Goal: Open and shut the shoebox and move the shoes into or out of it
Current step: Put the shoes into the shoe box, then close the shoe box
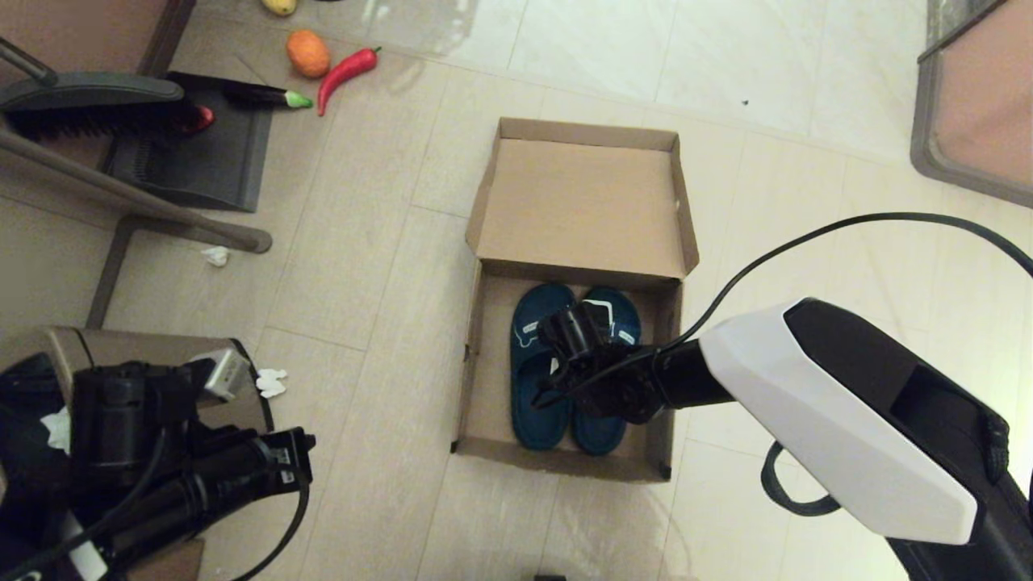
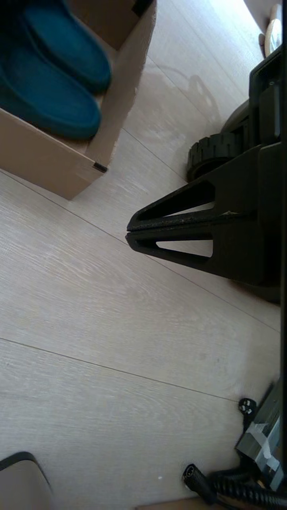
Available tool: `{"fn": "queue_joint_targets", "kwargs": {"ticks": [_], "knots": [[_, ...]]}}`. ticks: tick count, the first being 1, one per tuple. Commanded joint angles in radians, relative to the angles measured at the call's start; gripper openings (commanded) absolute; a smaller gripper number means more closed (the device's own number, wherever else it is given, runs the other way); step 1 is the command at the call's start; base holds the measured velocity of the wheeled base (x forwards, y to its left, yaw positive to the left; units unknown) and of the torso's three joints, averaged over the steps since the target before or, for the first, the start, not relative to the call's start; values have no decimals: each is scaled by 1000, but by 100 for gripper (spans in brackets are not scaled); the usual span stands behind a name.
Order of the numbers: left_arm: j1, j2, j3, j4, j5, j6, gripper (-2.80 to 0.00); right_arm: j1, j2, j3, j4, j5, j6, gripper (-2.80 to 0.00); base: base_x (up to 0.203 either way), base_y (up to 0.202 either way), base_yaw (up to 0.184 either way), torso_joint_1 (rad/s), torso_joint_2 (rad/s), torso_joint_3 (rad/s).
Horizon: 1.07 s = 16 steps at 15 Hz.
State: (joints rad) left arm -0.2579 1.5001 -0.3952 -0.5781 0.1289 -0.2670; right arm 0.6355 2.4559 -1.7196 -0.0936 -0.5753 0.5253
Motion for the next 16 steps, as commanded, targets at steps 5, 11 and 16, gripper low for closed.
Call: {"fn": "queue_joint_targets", "kwargs": {"ticks": [5, 11, 16], "knots": [[-1, -17, 7, -3, -2, 0, -280, 20, -104, 161, -2, 6, 4, 0, 0, 0, 0, 0, 0, 0], [-27, 97, -125, -5, -21, -1, -280, 53, -392, 382, 0, 32, 36, -280, 0, 0, 0, 0, 0, 0], [-34, 241, -264, -11, -94, -11, -280, -39, -688, 496, 139, 271, -128, -280, 0, 0, 0, 0, 0, 0]]}}
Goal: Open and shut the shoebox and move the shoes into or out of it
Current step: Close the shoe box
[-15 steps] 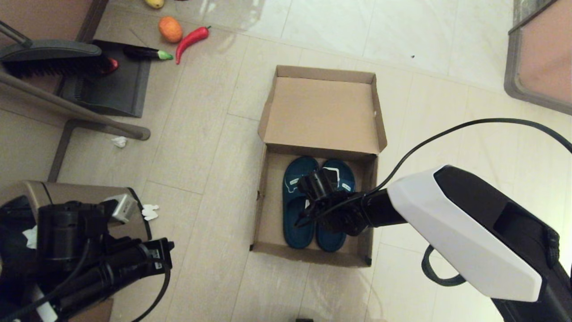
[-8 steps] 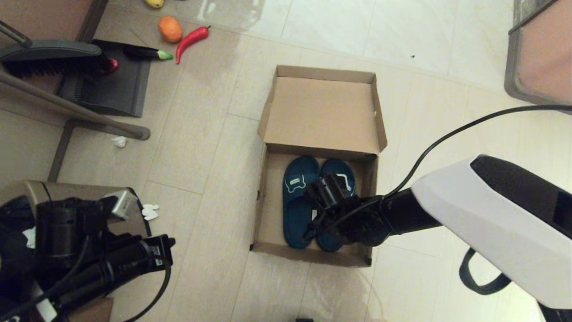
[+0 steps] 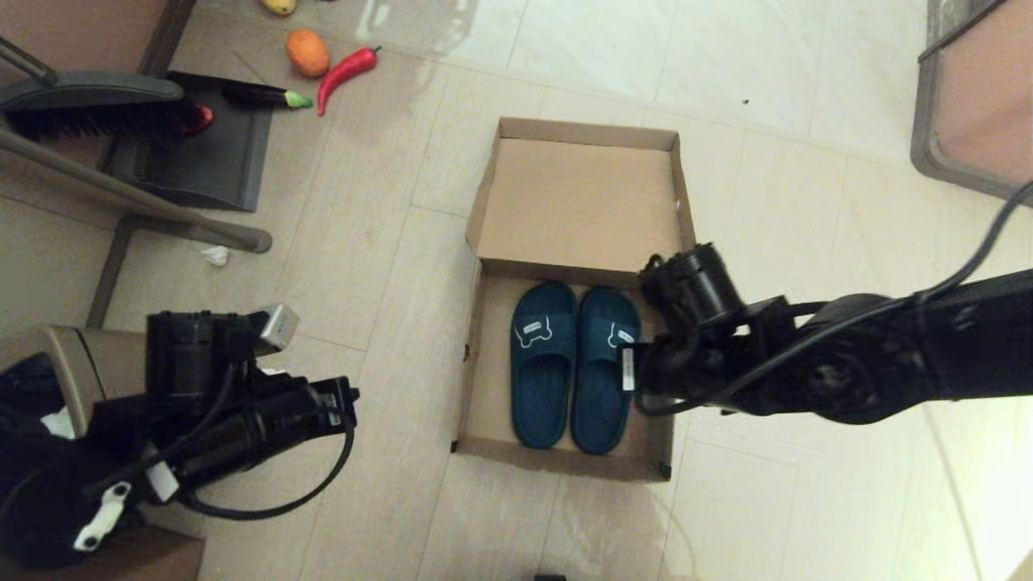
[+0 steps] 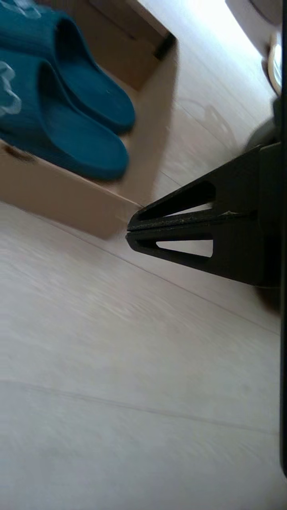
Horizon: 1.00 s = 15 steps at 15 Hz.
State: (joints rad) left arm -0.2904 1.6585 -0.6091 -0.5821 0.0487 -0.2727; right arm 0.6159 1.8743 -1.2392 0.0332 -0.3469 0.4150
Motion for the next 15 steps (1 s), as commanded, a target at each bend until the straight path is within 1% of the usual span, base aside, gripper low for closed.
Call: {"fn": "queue_joint_targets", "kwargs": {"ticks": [1, 2, 3, 4, 5, 7, 9, 11, 12, 13, 14, 15], "knots": [[-2, 135, -92, -22, -38, -18, -280, -111, -133, 19, 59, 140, -99, -280, 0, 0, 0, 0, 0, 0], [-4, 192, -136, -48, -50, -36, -280, -201, -139, 14, 90, 211, -177, -280, 0, 0, 0, 0, 0, 0], [-6, 262, -192, -81, -55, -60, -280, -291, -121, -8, 111, 258, -238, -280, 0, 0, 0, 0, 0, 0], [-7, 333, -272, -111, -53, -87, -280, -365, -78, -51, 126, 290, -275, -280, 0, 0, 0, 0, 0, 0], [-7, 394, -365, -132, -38, -115, -280, -417, -21, -94, 134, 309, -294, -280, 0, 0, 0, 0, 0, 0], [-8, 507, -580, -150, 2, -193, -280, -500, 83, -184, 143, 362, -311, -280, 0, 0, 0, 0, 0, 0], [-8, 595, -790, -123, 22, -273, -280, -538, 158, -272, 148, 432, -303, -280, 0, 0, 0, 0, 0, 0], [-9, 684, -1027, -43, 24, -370, -280, -554, 244, -421, 198, 466, -255, -280, 0, 0, 0, 0, 0, 0], [-10, 728, -1140, 0, 15, -425, -280, -560, 290, -513, 235, 485, -205, -280, 0, 0, 0, 0, 0, 0], [-12, 776, -1244, 47, -3, -486, -280, -567, 343, -616, 266, 511, -131, -280, 0, 0, 0, 0, 0, 0], [-14, 812, -1309, 80, -30, -529, -280, -576, 407, -697, 284, 546, -29, -280, 0, 0, 0, 0, 0, 0], [-15, 844, -1334, 108, -63, -568, -280, -583, 449, -737, 279, 598, 63, -280, 0, 0, 0, 0, 0, 0]]}}
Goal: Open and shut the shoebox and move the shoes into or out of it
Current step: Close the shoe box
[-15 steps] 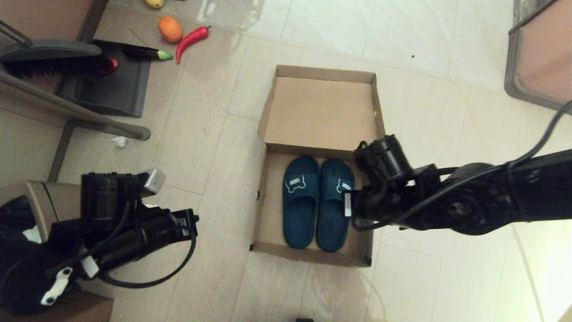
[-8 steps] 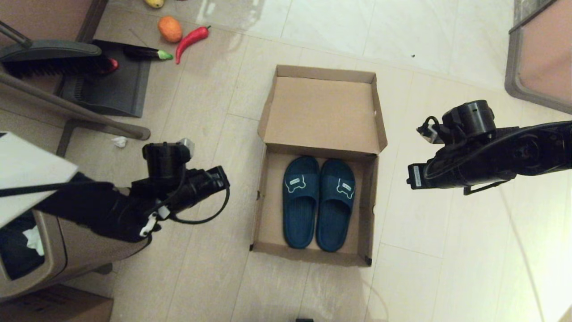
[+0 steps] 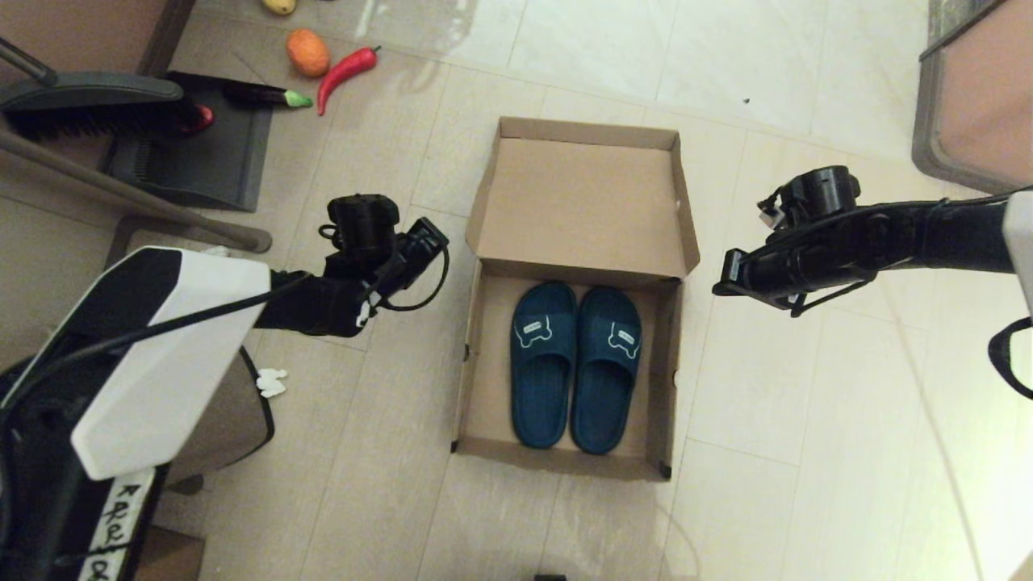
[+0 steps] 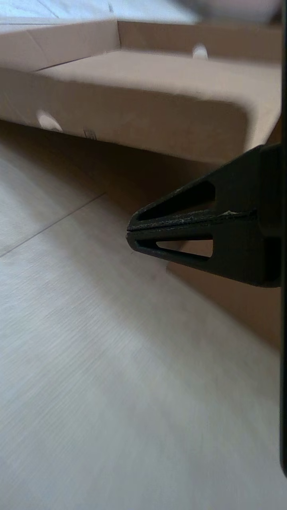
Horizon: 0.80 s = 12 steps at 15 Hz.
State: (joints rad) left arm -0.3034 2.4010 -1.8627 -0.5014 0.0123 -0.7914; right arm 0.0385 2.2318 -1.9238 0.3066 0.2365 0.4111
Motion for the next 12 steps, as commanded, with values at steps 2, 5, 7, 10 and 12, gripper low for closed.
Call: {"fn": "queue_joint_targets", "kwargs": {"ticks": [2, 5, 7, 10, 12], "knots": [[-2, 131, -70, 52, -48, -111, -280, -12, 132, -55, -59, 87, 220, -280, 0, 0, 0, 0, 0, 0], [-11, 136, -70, 60, -46, -151, -280, -9, 173, -54, -199, 159, 379, -280, 0, 0, 0, 0, 0, 0], [-16, 132, -60, 76, -43, -152, -280, -11, 179, -54, -235, 186, 425, -280, 0, 0, 0, 0, 0, 0], [-26, 125, -61, 133, -44, -151, -280, -11, 206, -54, -338, 183, 477, -280, 0, 0, 0, 0, 0, 0], [-32, 123, -53, 141, -43, -152, -280, -11, 212, -54, -356, 182, 484, -280, 0, 0, 0, 0, 0, 0]]}}
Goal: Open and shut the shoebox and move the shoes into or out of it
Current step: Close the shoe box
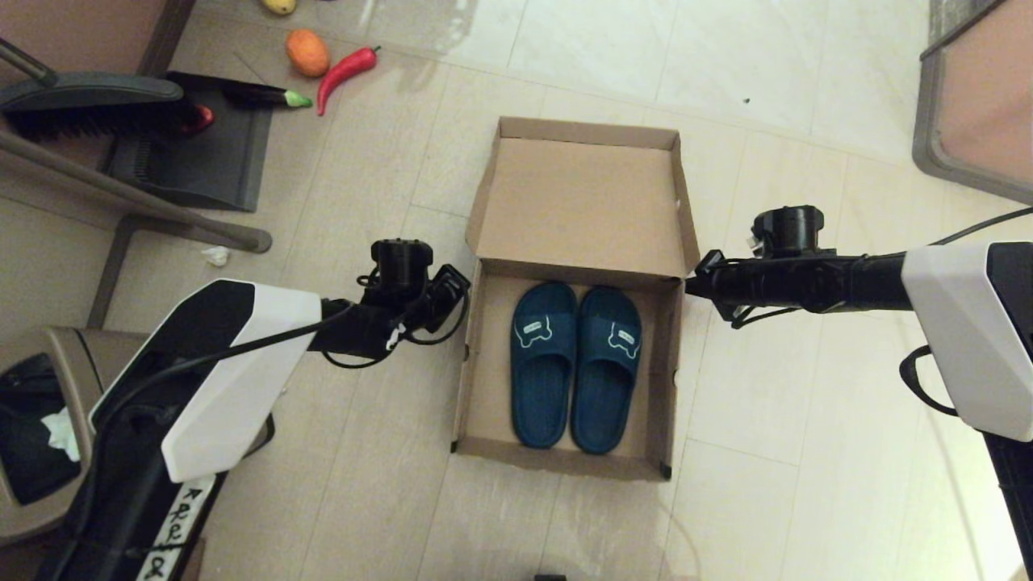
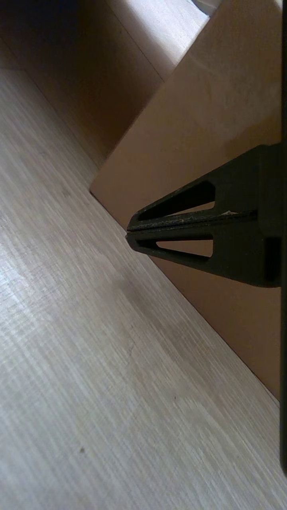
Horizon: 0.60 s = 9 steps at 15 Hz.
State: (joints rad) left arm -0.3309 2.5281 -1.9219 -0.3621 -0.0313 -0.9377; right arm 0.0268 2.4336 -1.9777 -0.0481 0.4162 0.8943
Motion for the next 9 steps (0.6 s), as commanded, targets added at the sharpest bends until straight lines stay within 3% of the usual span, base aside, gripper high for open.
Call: {"fn": "queue_joint_targets", "kwargs": {"ticks": [1, 4, 9], "knots": [[-13, -6, 12, 10, 1, -6, -280, 1, 12, 0, -6, 3, 22, -280, 0, 0, 0, 0, 0, 0], [-20, -8, 17, 54, 1, -6, -280, 6, 16, 0, -55, 4, 89, -280, 0, 0, 0, 0, 0, 0], [-42, -48, 91, 85, 1, -4, -280, 33, 12, 10, -42, 2, 91, -280, 0, 0, 0, 0, 0, 0]]}}
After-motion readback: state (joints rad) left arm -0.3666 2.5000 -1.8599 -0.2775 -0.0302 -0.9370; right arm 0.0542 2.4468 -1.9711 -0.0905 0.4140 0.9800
